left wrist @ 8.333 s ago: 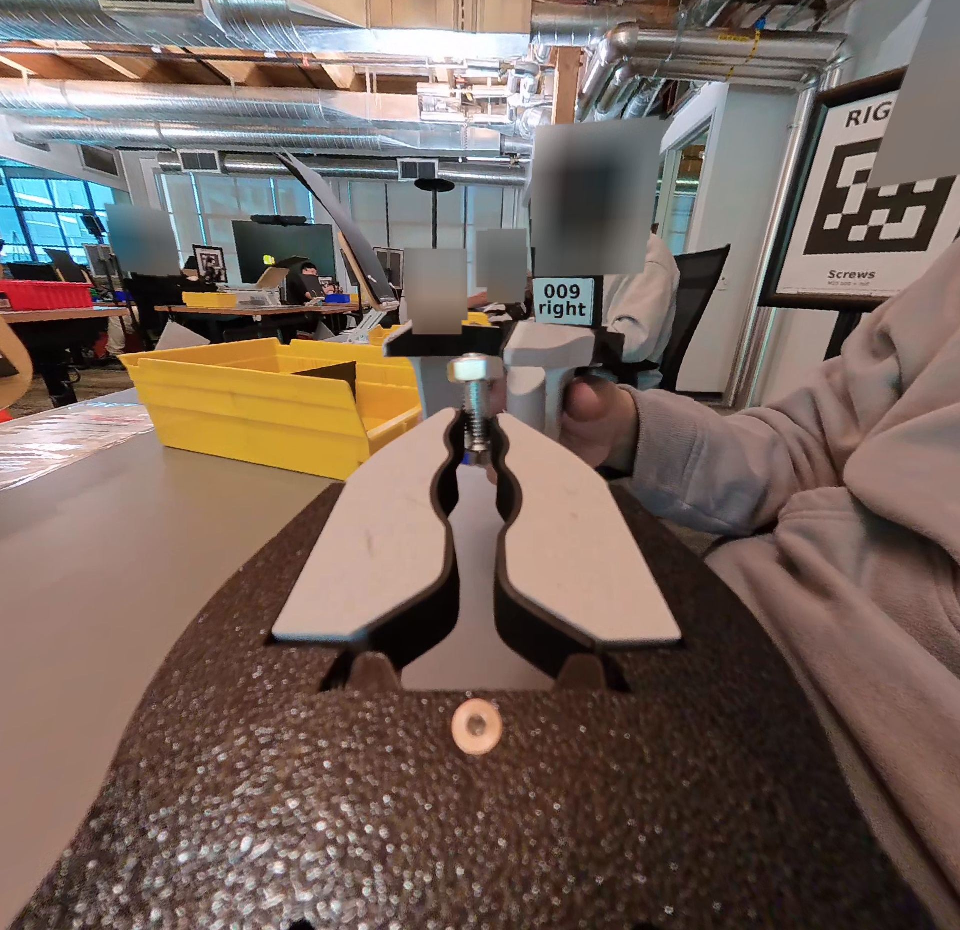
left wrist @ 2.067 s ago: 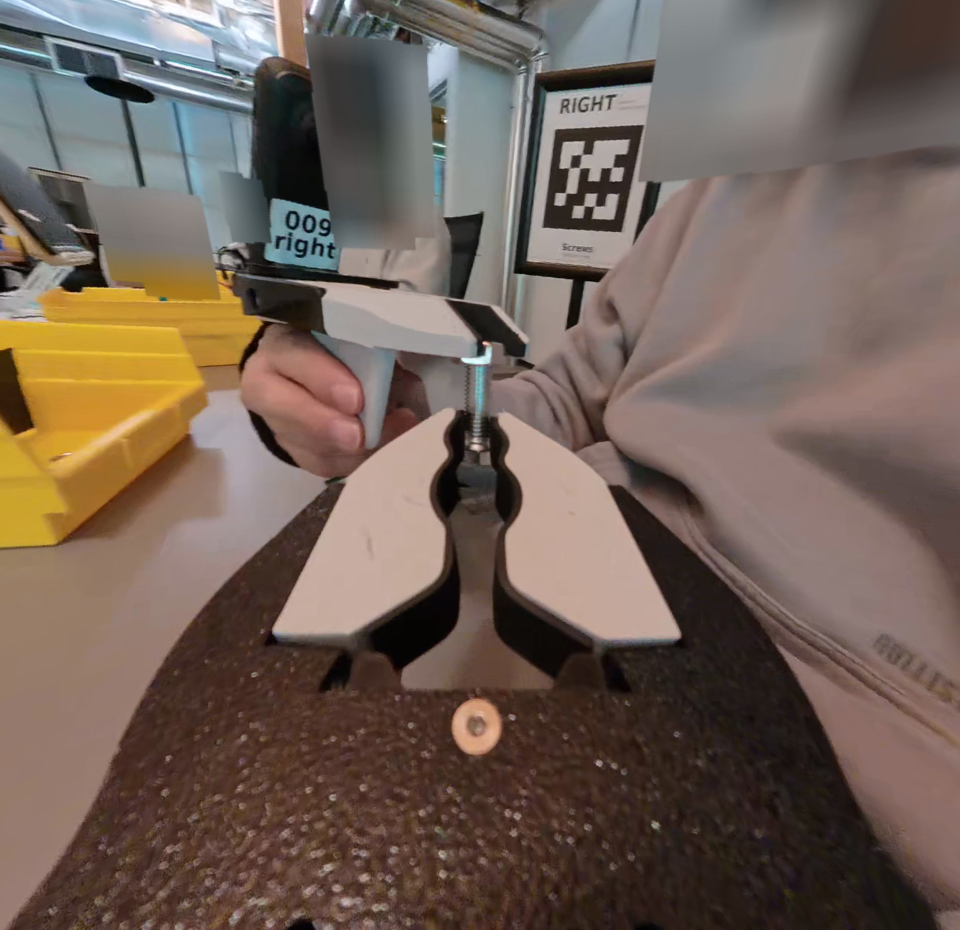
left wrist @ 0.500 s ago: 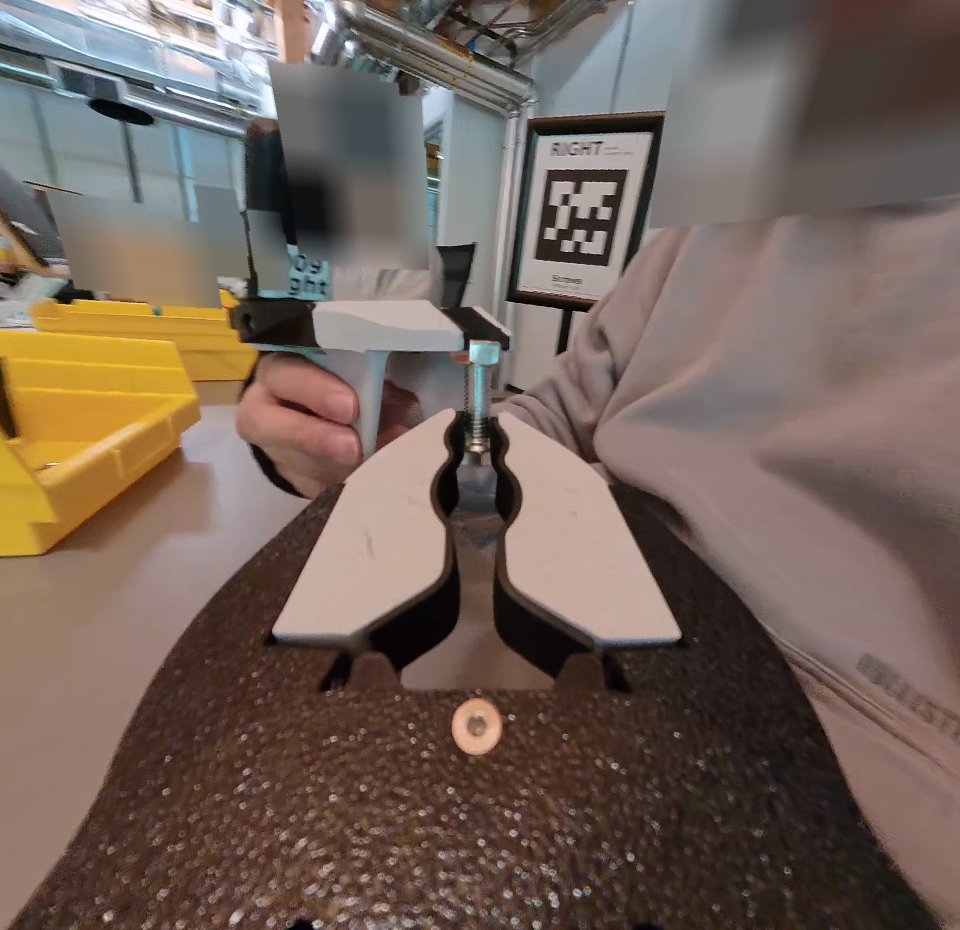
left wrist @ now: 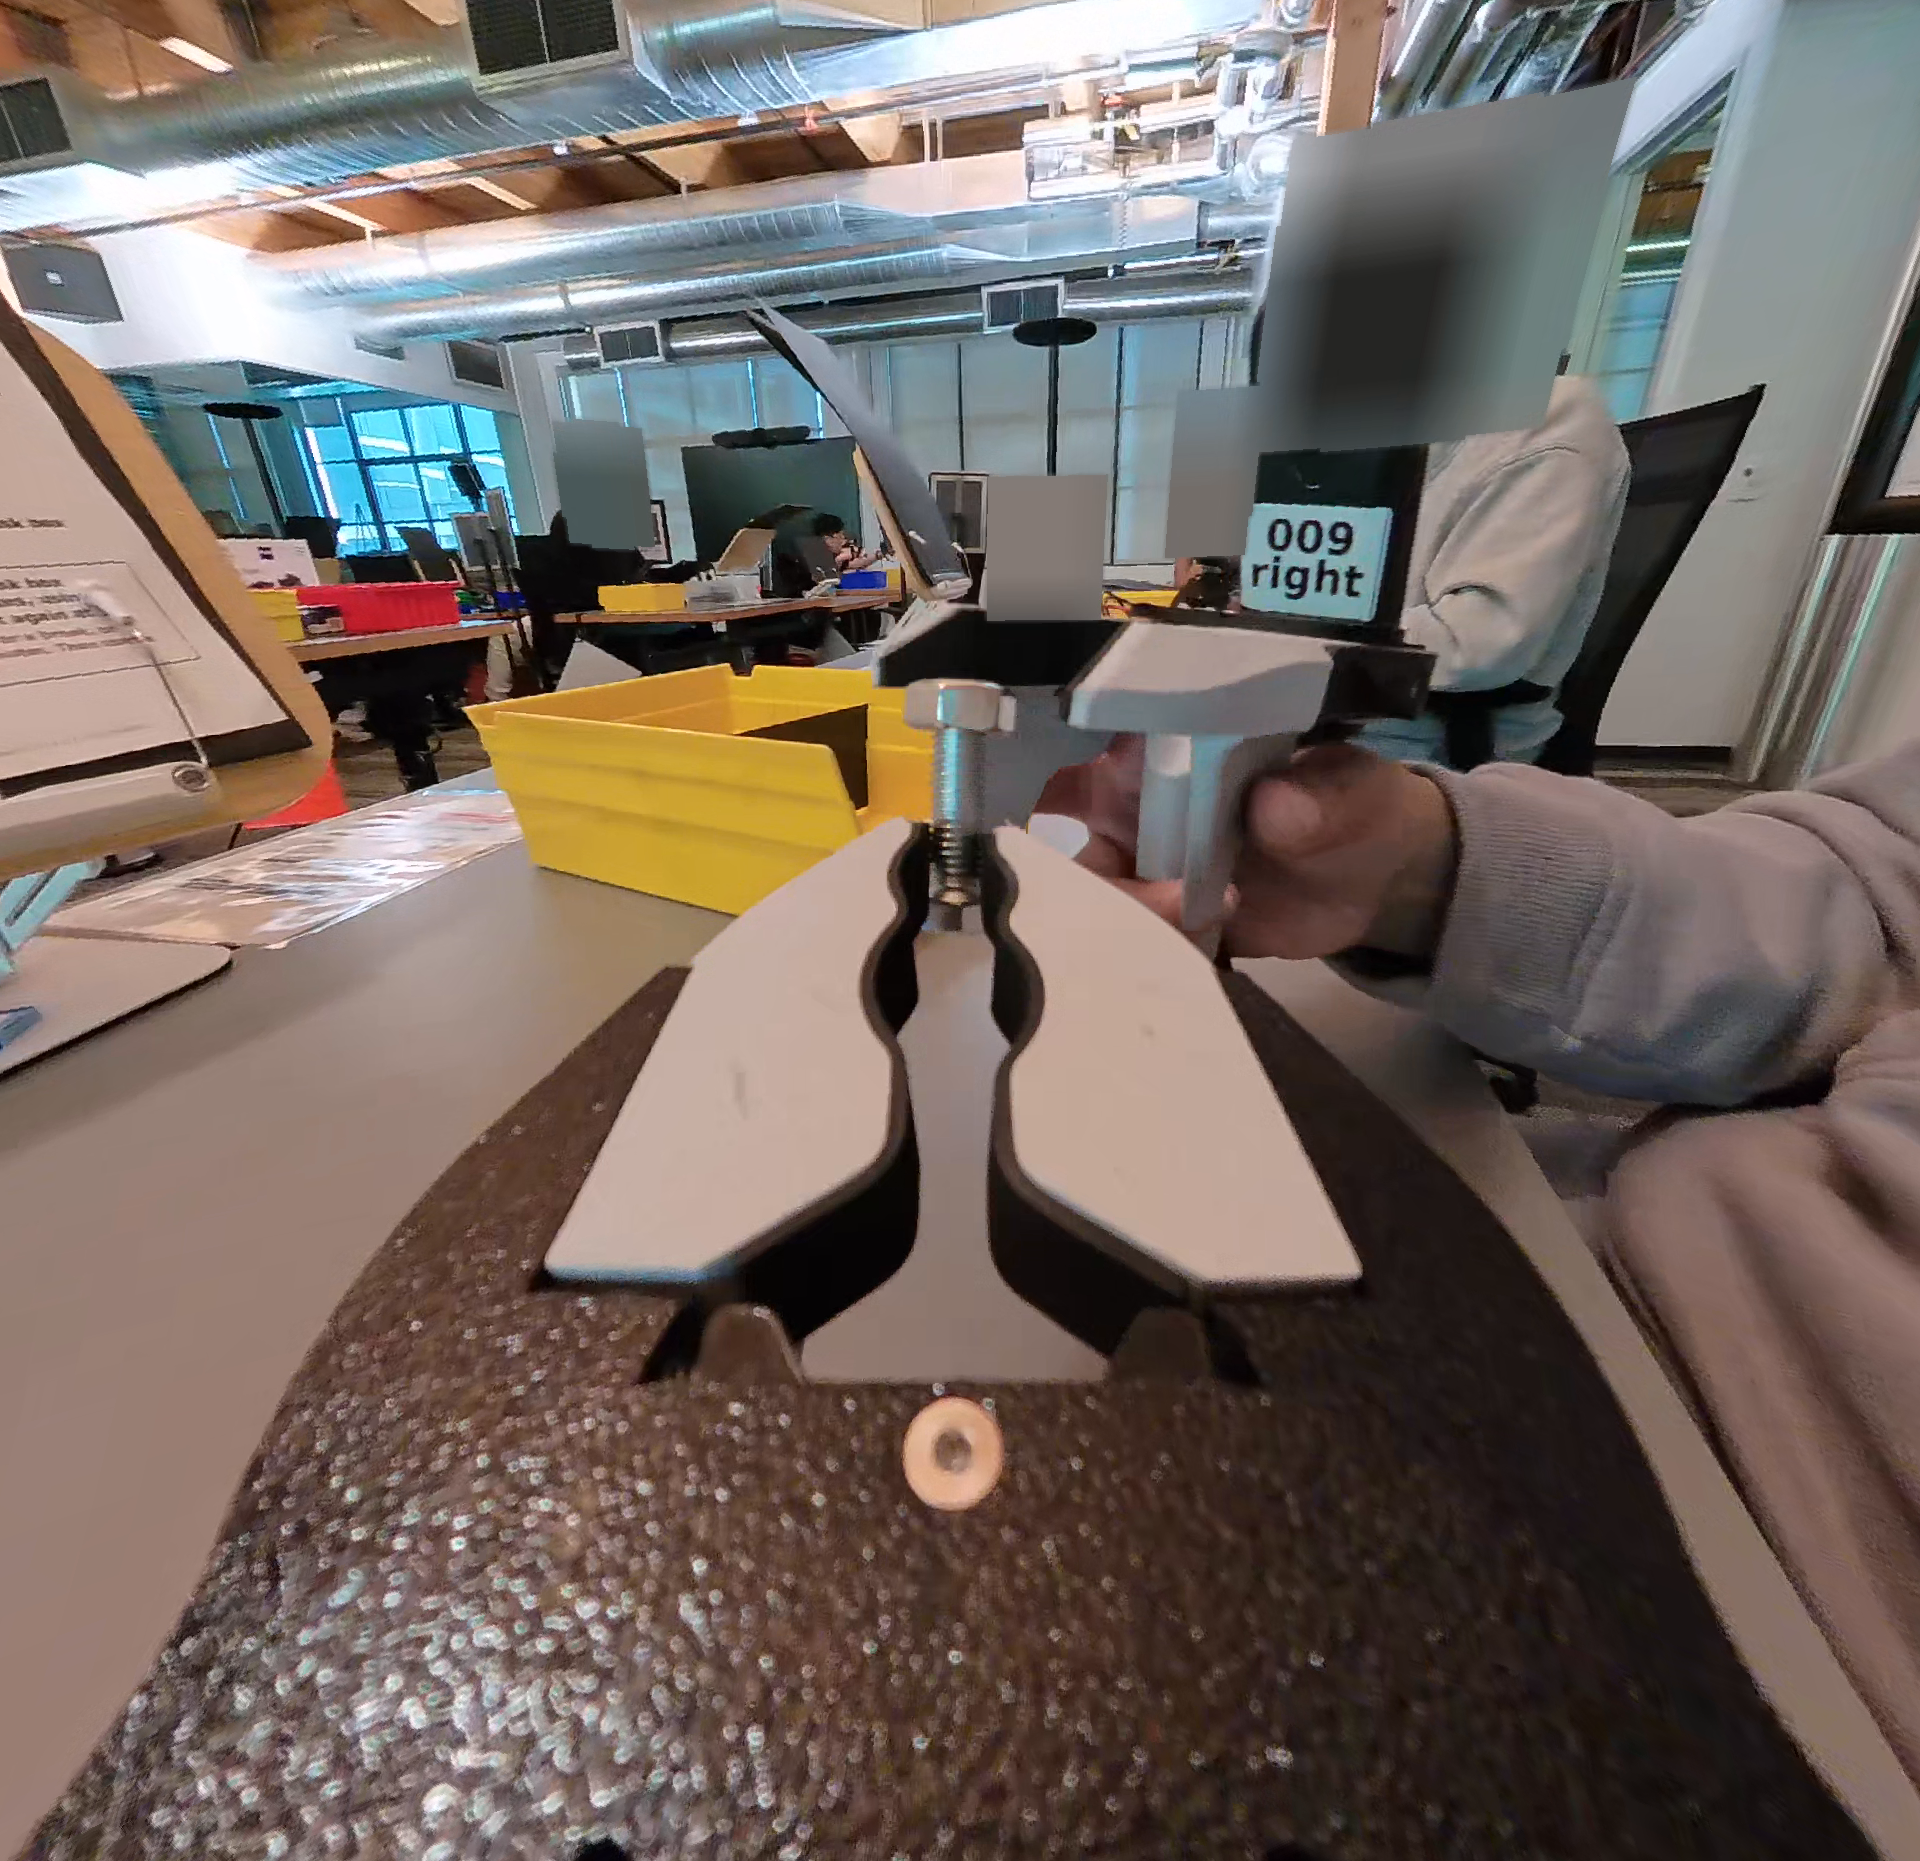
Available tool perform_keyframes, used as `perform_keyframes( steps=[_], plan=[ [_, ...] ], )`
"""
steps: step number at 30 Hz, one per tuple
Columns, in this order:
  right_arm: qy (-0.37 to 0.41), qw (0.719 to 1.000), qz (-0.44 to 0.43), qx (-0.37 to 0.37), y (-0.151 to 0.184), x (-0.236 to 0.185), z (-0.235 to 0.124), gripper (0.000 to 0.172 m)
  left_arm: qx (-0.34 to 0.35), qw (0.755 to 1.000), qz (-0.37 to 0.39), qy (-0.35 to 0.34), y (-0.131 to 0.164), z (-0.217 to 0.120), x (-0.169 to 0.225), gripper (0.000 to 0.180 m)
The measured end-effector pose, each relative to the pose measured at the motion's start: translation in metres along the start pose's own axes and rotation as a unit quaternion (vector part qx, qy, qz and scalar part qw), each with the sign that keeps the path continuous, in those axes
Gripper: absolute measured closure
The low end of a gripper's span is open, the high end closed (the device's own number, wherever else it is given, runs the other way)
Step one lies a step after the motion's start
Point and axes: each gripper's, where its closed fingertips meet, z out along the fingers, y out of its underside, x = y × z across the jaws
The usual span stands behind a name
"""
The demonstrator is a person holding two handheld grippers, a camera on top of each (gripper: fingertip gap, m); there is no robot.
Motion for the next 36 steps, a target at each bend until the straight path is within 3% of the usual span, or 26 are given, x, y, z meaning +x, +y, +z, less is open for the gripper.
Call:
perform_keyframes(
  steps=[7, 10, 13, 21, 28, 33, 36],
  plan=[
    [0.04, 0.999, 0.004, 0.002, 0.002, 0.006, 0.003, 0.146, 0.002, 1.0, -0.004, 0.003, -0.001, 0.002, 0.002, 0.172],
    [0.041, 0.999, 0.017, 0.011, -0.002, 0.012, -0.002, 0.14, 0.032, 0.999, -0.037, 0.005, -0.007, -0.001, -0.001, 0.172],
    [0.064, 0.997, 0.034, 0.031, -0.007, 0.026, -0.011, 0.146, 0.063, 0.996, -0.062, 0.006, -0.014, -0.007, -0.006, 0.172],
    [0.012, 0.998, 0.044, 0.035, -0.01, 0.004, -0.002, 0.141, 0.05, 0.997, -0.05, 0.019, -0.011, -0.003, -0.001, 0.172],
    [0.02, 0.999, 0.024, 0.023, -0.007, 0.0, 0.003, 0.154, 0.037, 0.998, -0.038, 0.026, -0.008, 0.0, 0.003, 0.172],
    [-0.08, 0.994, 0.054, 0.057, -0.022, -0.015, -0.005, 0.154, 0.047, 0.995, -0.052, 0.075, -0.011, 0.001, 0.015, 0.172],
    [-0.026, 0.995, 0.056, 0.079, -0.036, 0.014, -0.022, 0.154, 0.038, 0.995, -0.05, 0.076, -0.009, 0.001, 0.015, 0.173]
  ],
)
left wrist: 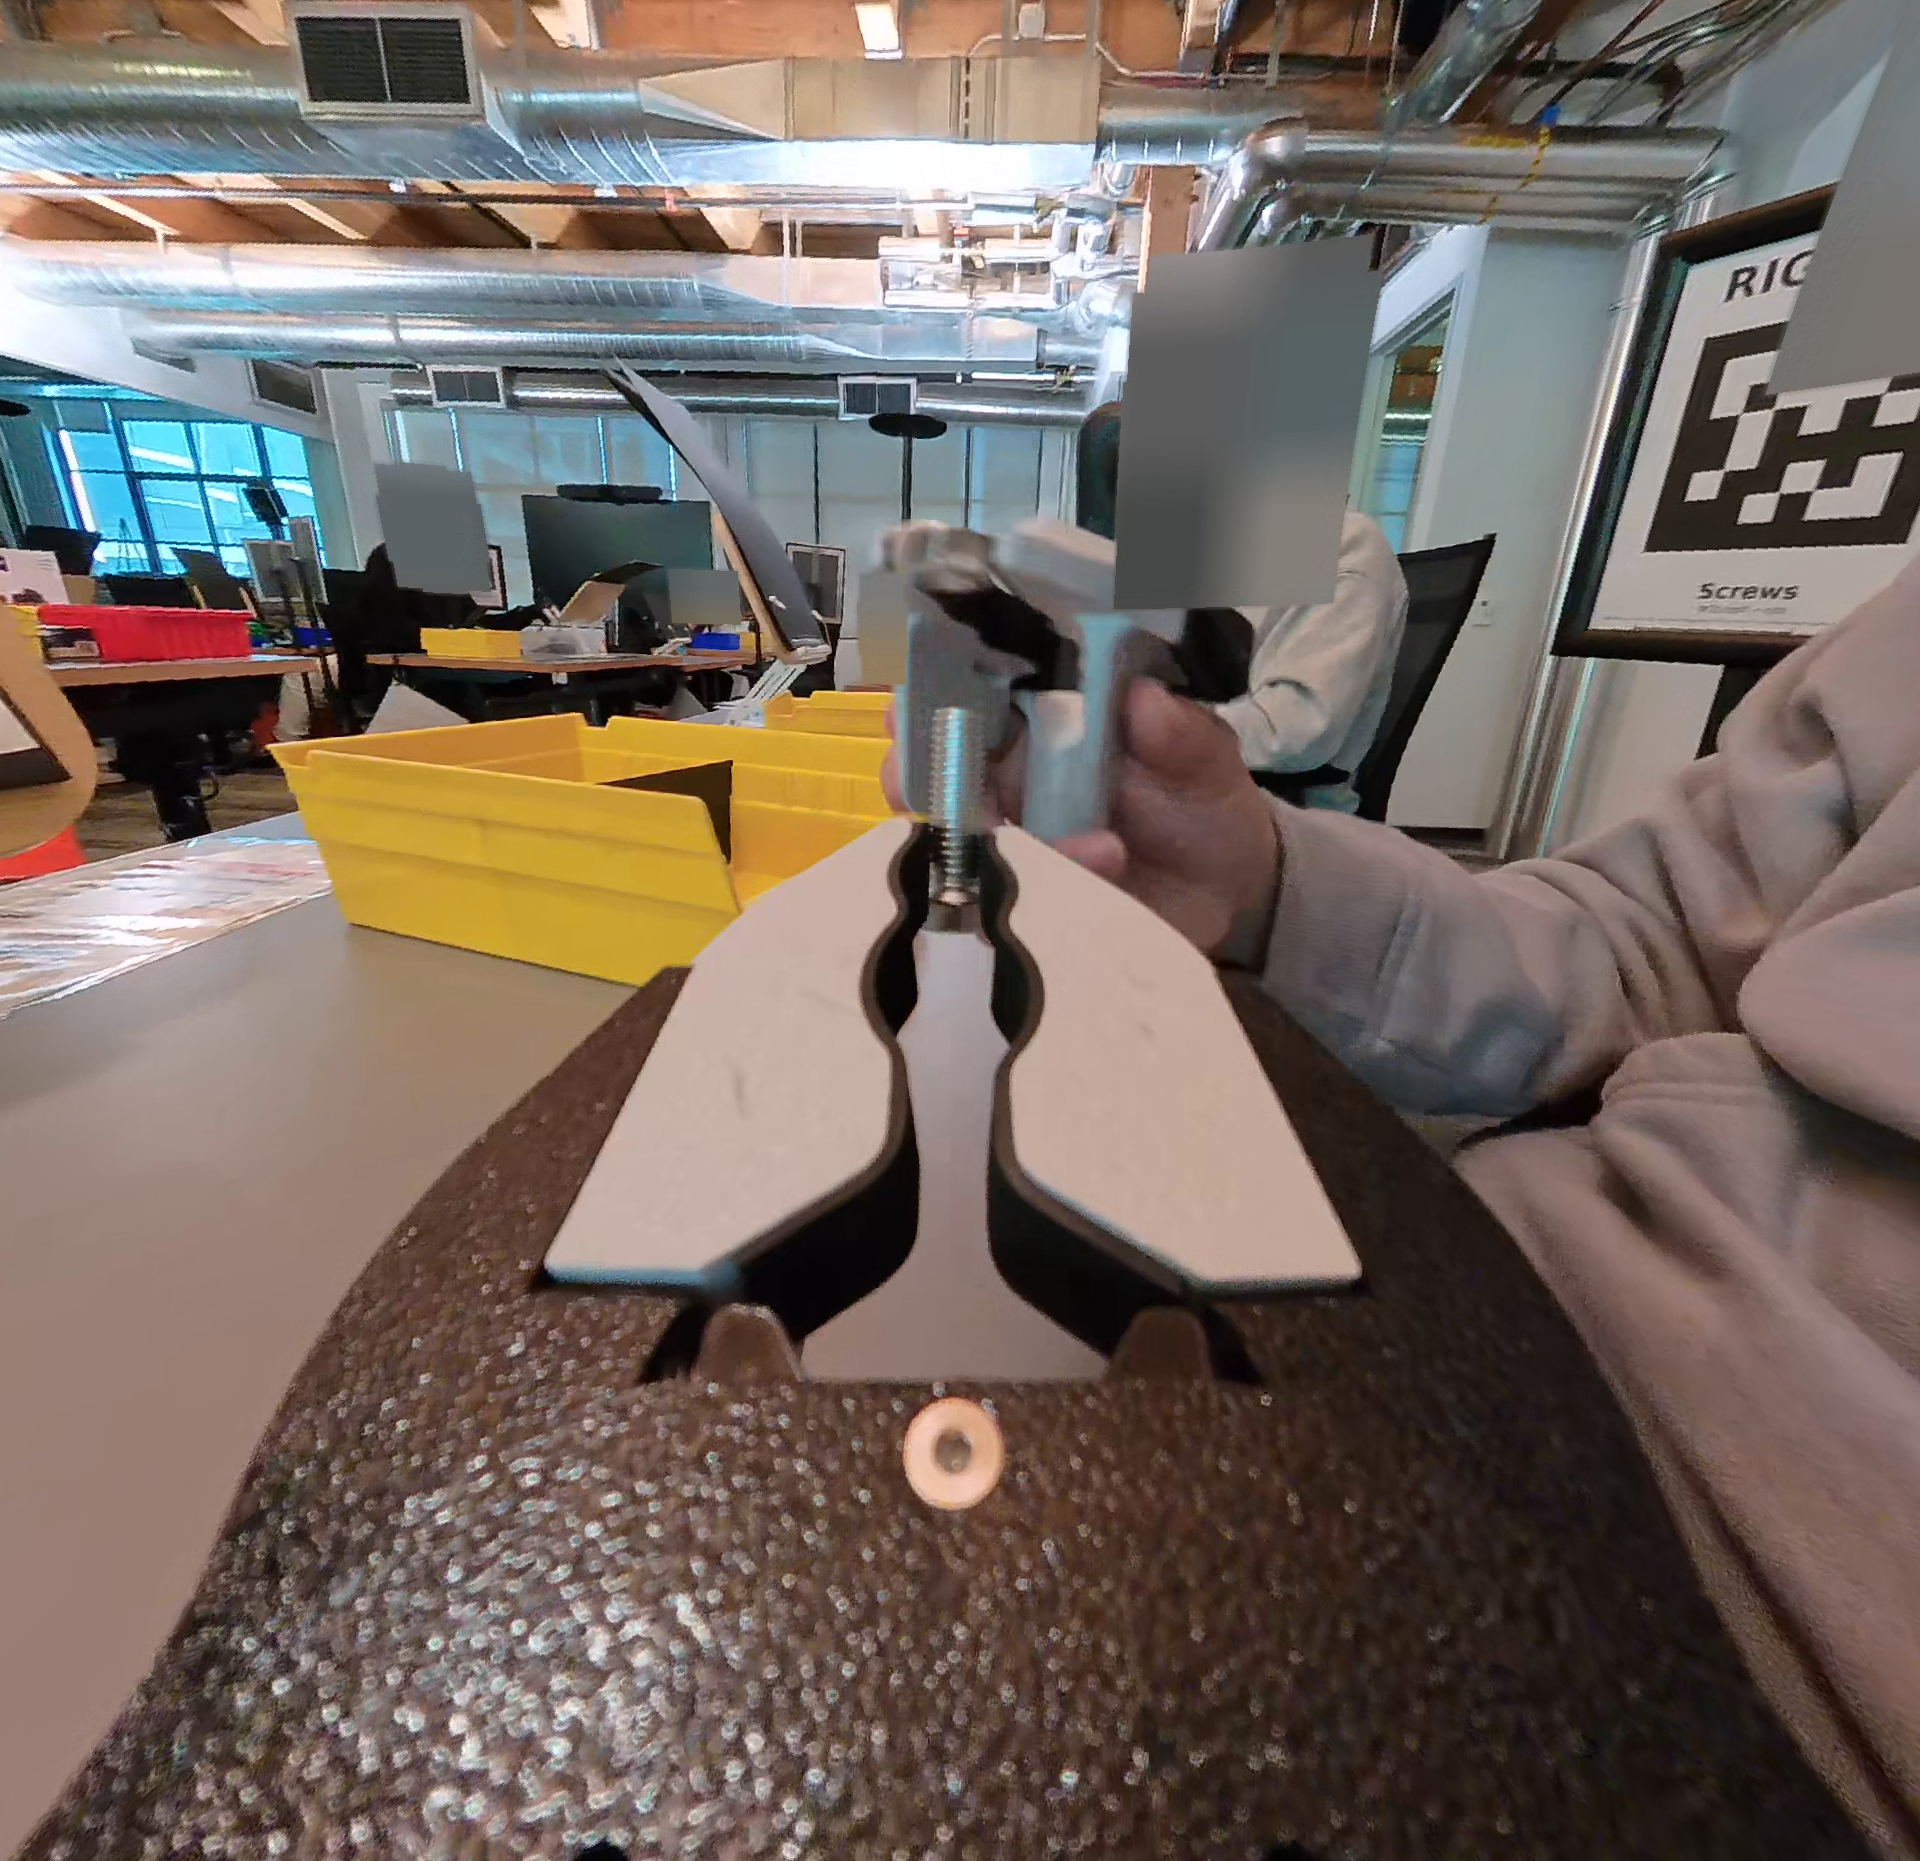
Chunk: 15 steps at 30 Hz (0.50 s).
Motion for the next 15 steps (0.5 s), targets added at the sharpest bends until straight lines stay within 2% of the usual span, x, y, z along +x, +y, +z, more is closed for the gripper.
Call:
perform_keyframes(
  steps=[2, 3, 5, 7, 9, 12, 15],
  plan=[
    [0.139, 0.989, -0.028, -0.037, -0.005, 0.053, -0.026, 0.154, -0.005, 1.0, 0.002, -0.003, 0.001, 0.0, -0.001, 0.172],
    [0.223, 0.971, -0.048, -0.071, -0.004, 0.084, -0.048, 0.154, -0.007, 1.0, 0.003, -0.004, 0.002, 0.0, -0.001, 0.172],
    [0.348, 0.922, -0.091, -0.145, 0.002, 0.136, -0.101, 0.153, -0.011, 1.0, 0.003, -0.007, 0.003, 0.001, -0.002, 0.172],
    [0.438, 0.871, -0.113, -0.192, 0.008, 0.174, -0.154, 0.153, -0.01, 1.0, 0.002, -0.009, 0.003, 0.001, -0.003, 0.172],
    [0.488, 0.834, -0.105, -0.234, 0.02, 0.197, -0.194, 0.153, -0.008, 1.0, 0.0, -0.011, 0.003, 0.001, -0.004, 0.172],
    [0.519, 0.798, -0.104, -0.288, 0.035, 0.211, -0.226, 0.153, -0.008, 1.0, -0.001, -0.013, 0.003, 0.0, -0.005, 0.172],
    [0.518, 0.791, -0.102, -0.308, 0.045, 0.215, -0.233, 0.153, -0.01, 1.0, 0.001, -0.015, 0.003, 0.0, -0.005, 0.172]
  ],
)
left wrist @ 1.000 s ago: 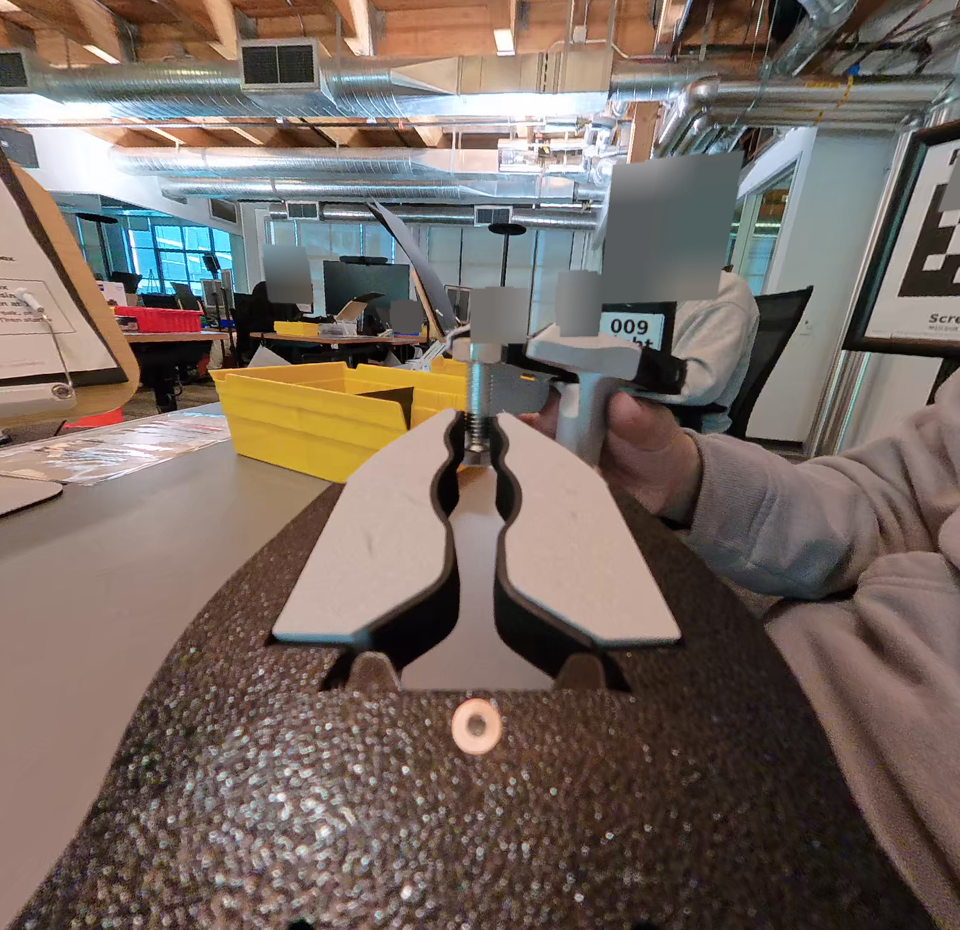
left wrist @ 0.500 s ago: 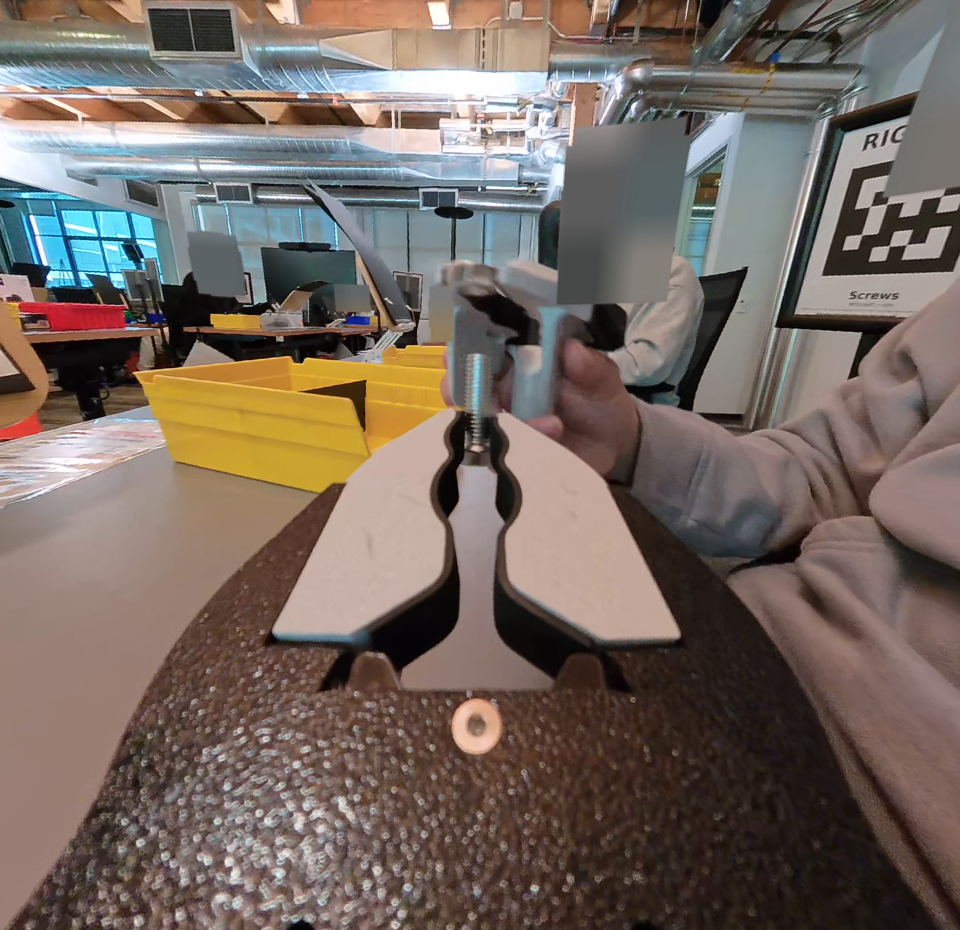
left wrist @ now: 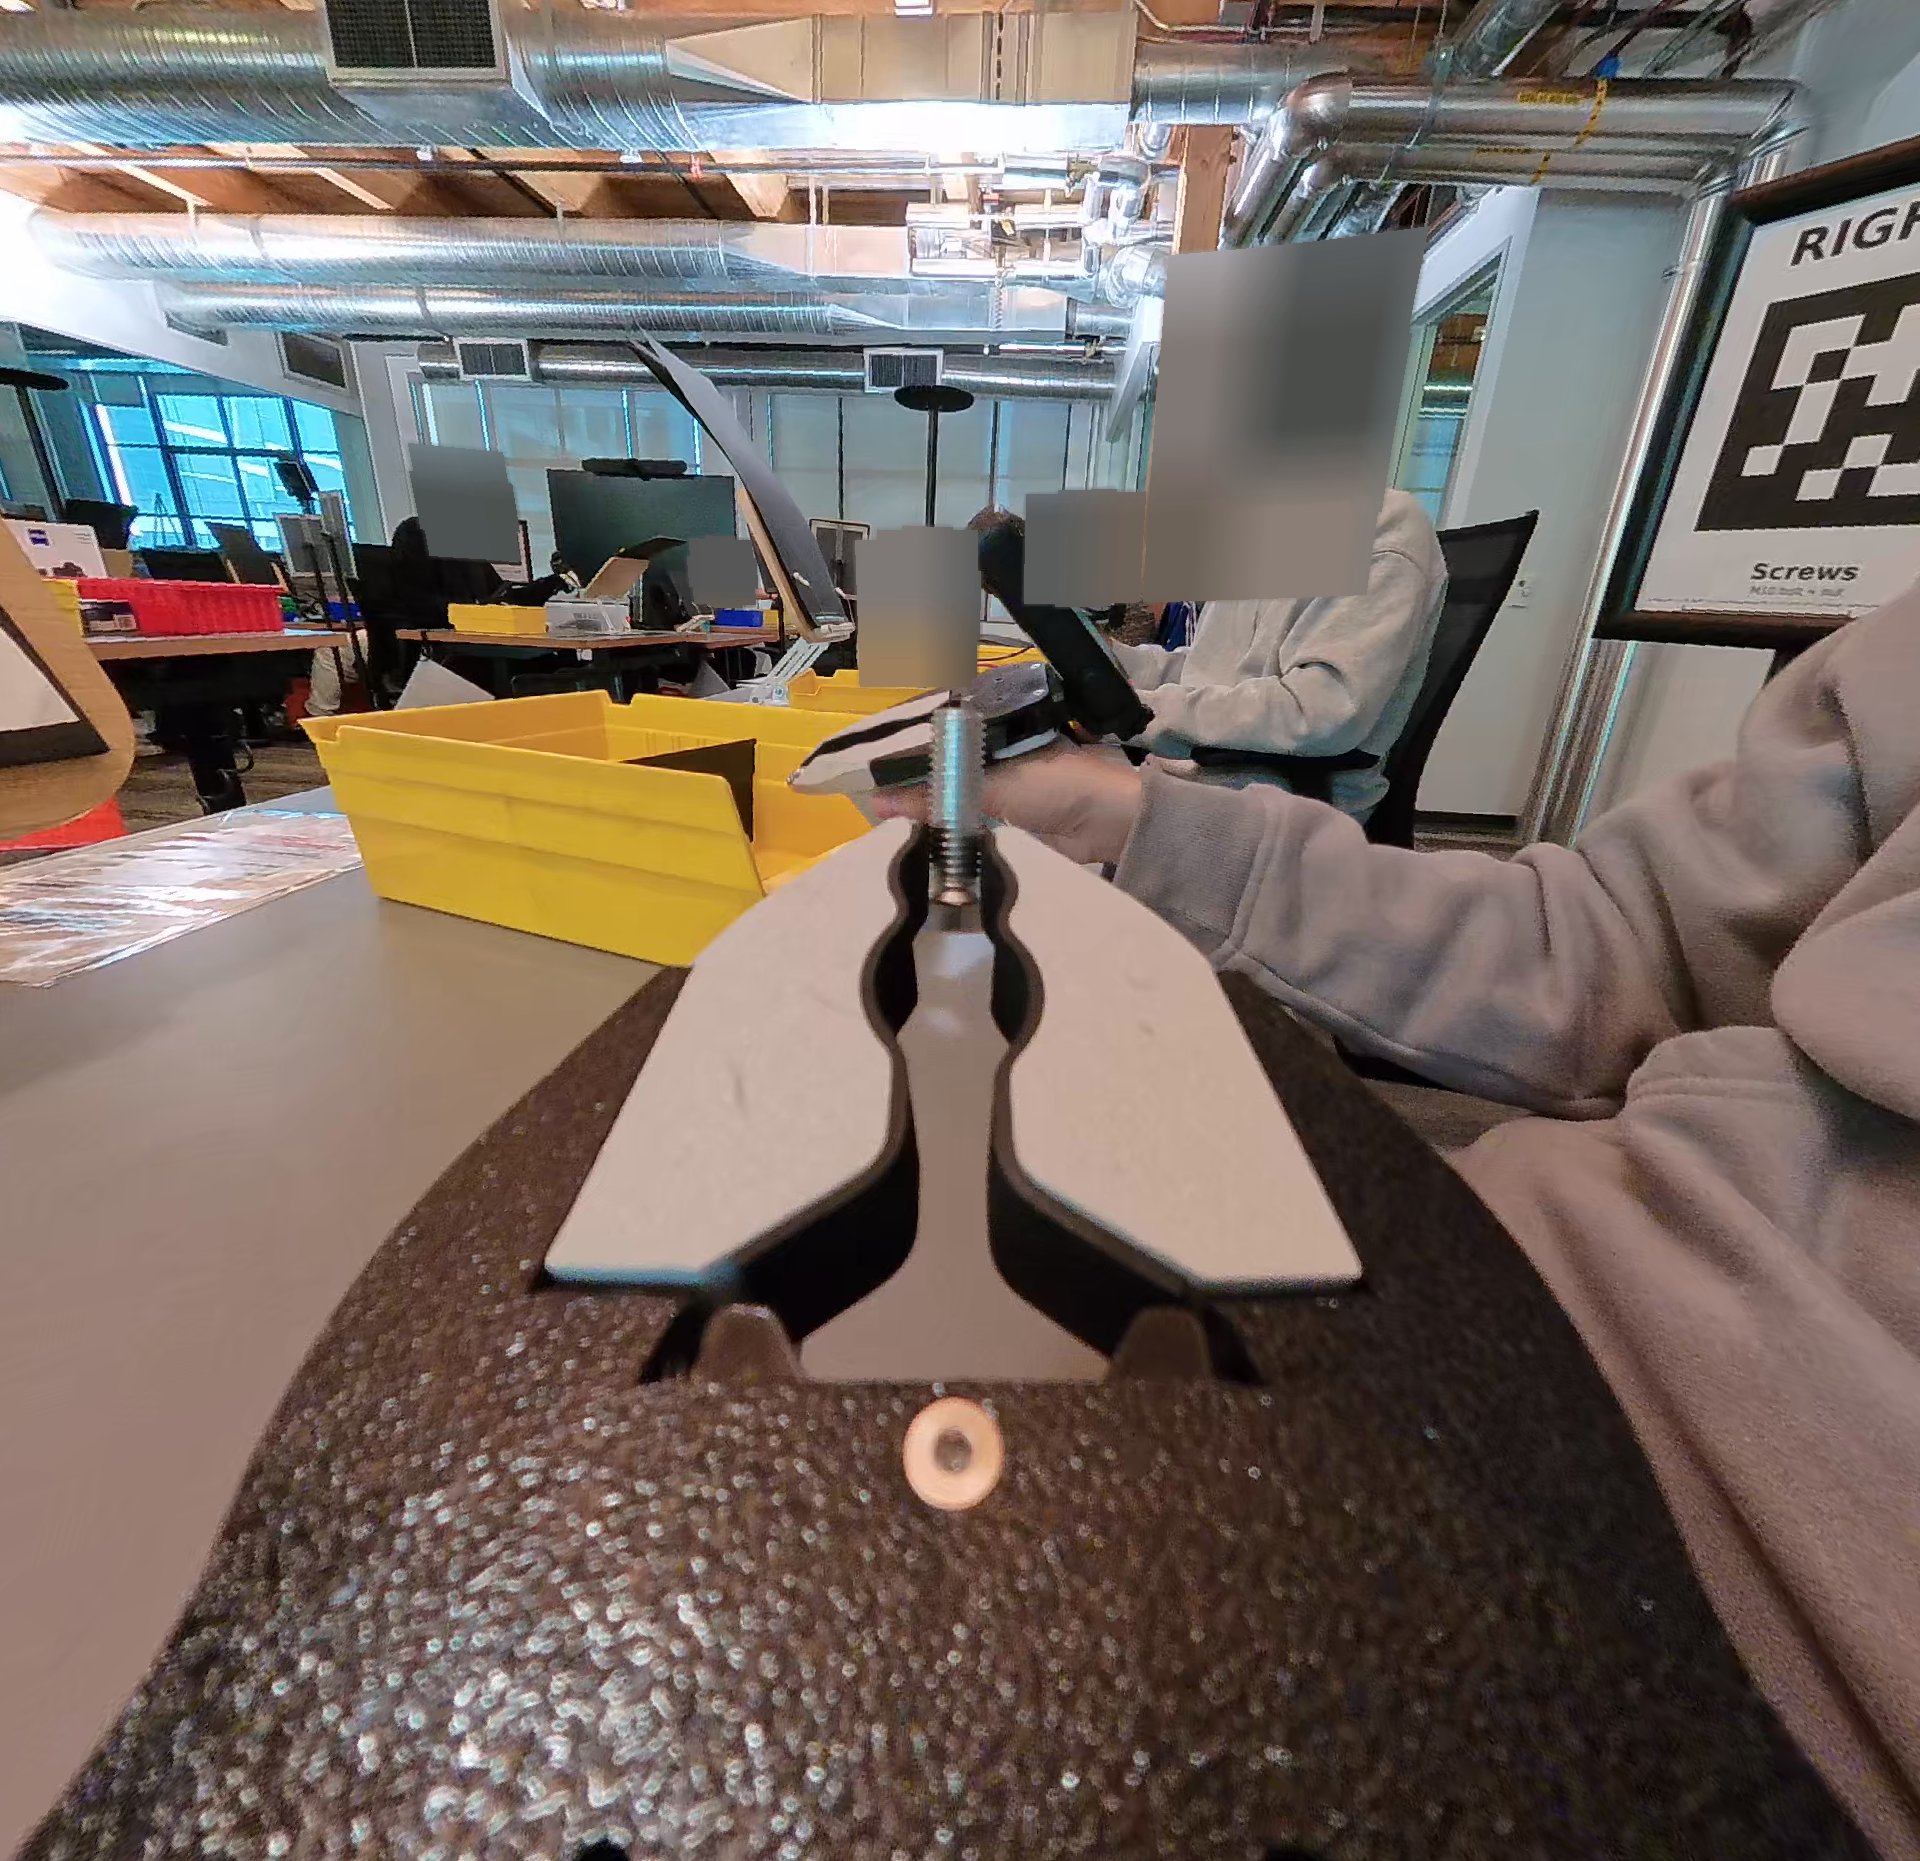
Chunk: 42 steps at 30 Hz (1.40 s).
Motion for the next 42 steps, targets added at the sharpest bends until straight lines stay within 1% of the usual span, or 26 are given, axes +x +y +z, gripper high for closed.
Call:
perform_keyframes(
  steps=[1, 2, 4, 6, 7, 8, 9, 10, 12, 13, 14, 16, 18, 21, 23, 26, 42],
  plan=[
    [-0.009, 1.0, 0.003, 0.001, 0.0, -0.002, 0.001, 0.153, 0.0, 1.0, 0.0, -0.001, 0.0, 0.0, 0.0, 0.172],
    [-0.019, 1.0, 0.002, -0.002, 0.001, -0.005, 0.002, 0.149, 0.001, 1.0, 0.0, -0.002, 0.0, -0.001, -0.001, 0.172],
    [-0.016, 1.0, -0.001, -0.012, 0.0, -0.007, 0.0, 0.129, 0.004, 1.0, -0.002, -0.003, -0.001, -0.001, -0.001, 0.172],
    [-0.028, 0.999, -0.029, 0.017, -0.019, -0.019, -0.009, 0.124, 0.008, 1.0, -0.003, -0.005, -0.002, -0.003, -0.002, 0.172],
    [-0.056, 0.997, -0.046, 0.042, -0.033, -0.035, -0.015, 0.123, 0.009, 1.0, -0.004, -0.005, -0.003, -0.003, -0.003, 0.172],
    [-0.104, 0.991, -0.061, 0.066, -0.047, -0.058, -0.023, 0.123, 0.011, 1.0, -0.005, -0.005, -0.003, -0.003, -0.003, 0.172],
    [-0.178, 0.977, -0.077, 0.092, -0.06, -0.091, -0.035, 0.124, 0.012, 1.0, -0.006, -0.005, -0.003, -0.004, -0.003, 0.172],
    [-0.262, 0.953, -0.088, 0.123, -0.072, -0.128, -0.052, 0.126, 0.012, 1.0, -0.006, -0.005, -0.003, -0.004, -0.003, 0.172],
    [-0.403, 0.892, -0.092, 0.185, -0.091, -0.194, -0.092, 0.128, 0.01, 1.0, -0.002, -0.004, -0.003, -0.003, -0.002, 0.172],
    [-0.455, 0.861, -0.085, 0.208, -0.098, -0.22, -0.11, 0.13, 0.009, 1.0, 0.0, -0.003, -0.003, -0.003, -0.002, 0.172],
    [-0.49, 0.839, -0.071, 0.223, -0.103, -0.24, -0.122, 0.131, 0.009, 1.0, 0.002, -0.001, -0.003, -0.003, -0.001, 0.172],
    [-0.53, 0.813, -0.038, 0.239, -0.109, -0.266, -0.136, 0.134, 0.007, 1.0, 0.005, 0.003, -0.002, -0.002, 0.001, 0.172],
    [-0.539, 0.806, -0.016, 0.245, -0.111, -0.278, -0.139, 0.138, 0.003, 1.0, 0.008, 0.006, -0.001, -0.002, 0.002, 0.172],
    [-0.56, 0.792, -0.017, 0.244, -0.107, -0.291, -0.146, 0.15, -0.003, 1.0, 0.011, 0.011, 0.0, 0.0, 0.004, 0.172],
    [-0.55, 0.798, -0.022, 0.245, -0.106, -0.293, -0.143, 0.155, -0.006, 1.0, 0.015, 0.013, 0.001, 0.001, 0.005, 0.172],
    [-0.55, 0.799, -0.01, 0.244, -0.107, -0.292, -0.14, 0.162, -0.008, 1.0, 0.016, 0.014, 0.002, 0.001, 0.005, 0.172],
    [-0.575, 0.785, -0.012, 0.229, -0.103, -0.289, -0.144, 0.163, -0.015, 0.999, 0.023, 0.025, 0.004, 0.003, 0.01, 0.172]
  ],
)
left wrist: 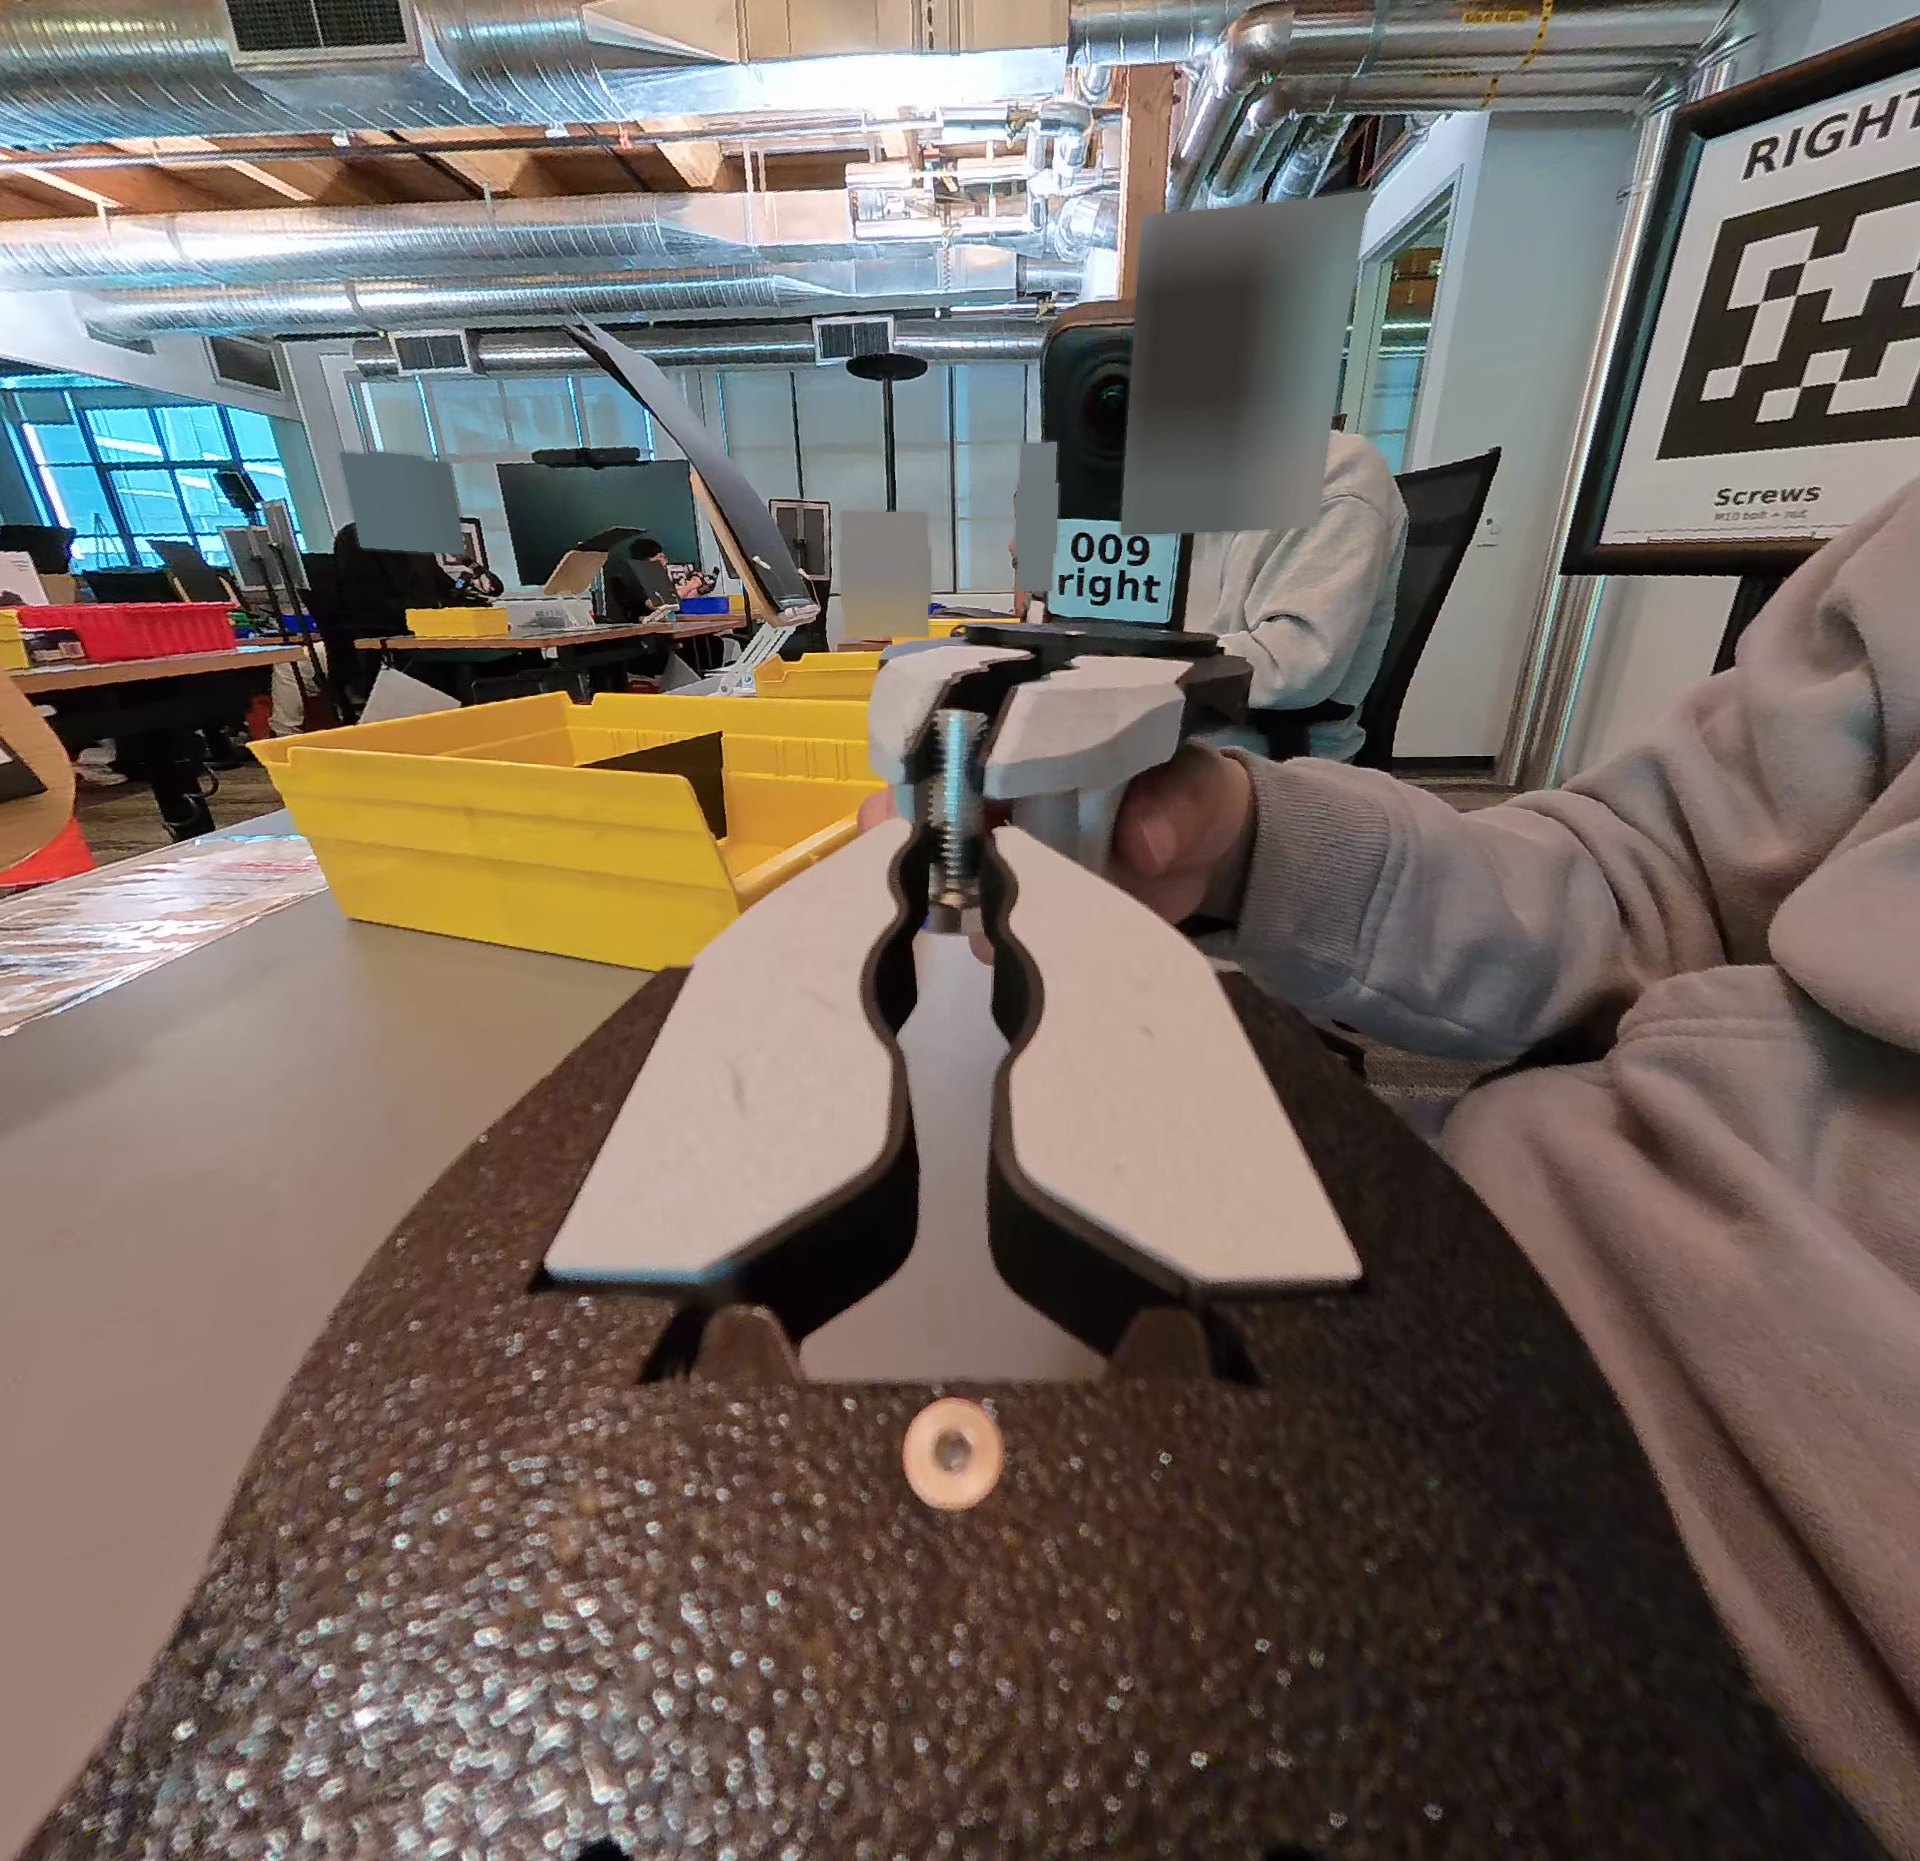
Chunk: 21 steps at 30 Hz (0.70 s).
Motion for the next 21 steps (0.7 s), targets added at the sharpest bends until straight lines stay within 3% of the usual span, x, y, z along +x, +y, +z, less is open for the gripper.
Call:
perform_keyframes(
  steps=[7, 9, 11, 14, 17, 21],
  plan=[
    [0.019, 0.999, -0.015, -0.021, 0.0, 0.005, 0.0, 0.163, 0.008, 1.0, -0.002, -0.015, -0.002, 0.001, -0.004, 0.172],
    [0.063, 0.996, -0.047, -0.041, -0.002, 0.019, -0.007, 0.163, 0.006, 0.999, 0.0, -0.04, -0.001, 0.001, -0.011, 0.156],
    [0.131, 0.985, -0.09, -0.073, -0.01, 0.047, -0.025, 0.162, 0.005, 0.998, 0.012, -0.062, -0.002, -0.002, -0.016, 0.151],
    [0.269, 0.944, -0.14, -0.127, -0.027, 0.113, -0.074, 0.162, -0.007, 0.995, 0.054, -0.084, -0.001, -0.004, -0.018, 0.151],
    [0.397, 0.879, -0.173, -0.199, -0.039, 0.191, -0.134, 0.162, -0.052, 0.991, 0.081, -0.094, 0.011, 0.002, -0.018, 0.145],
    [0.47, 0.805, -0.171, -0.32, -0.018, 0.286, -0.198, 0.162, -0.099, 0.984, 0.101, -0.11, 0.025, 0.007, -0.02, 0.137]
  ],
)
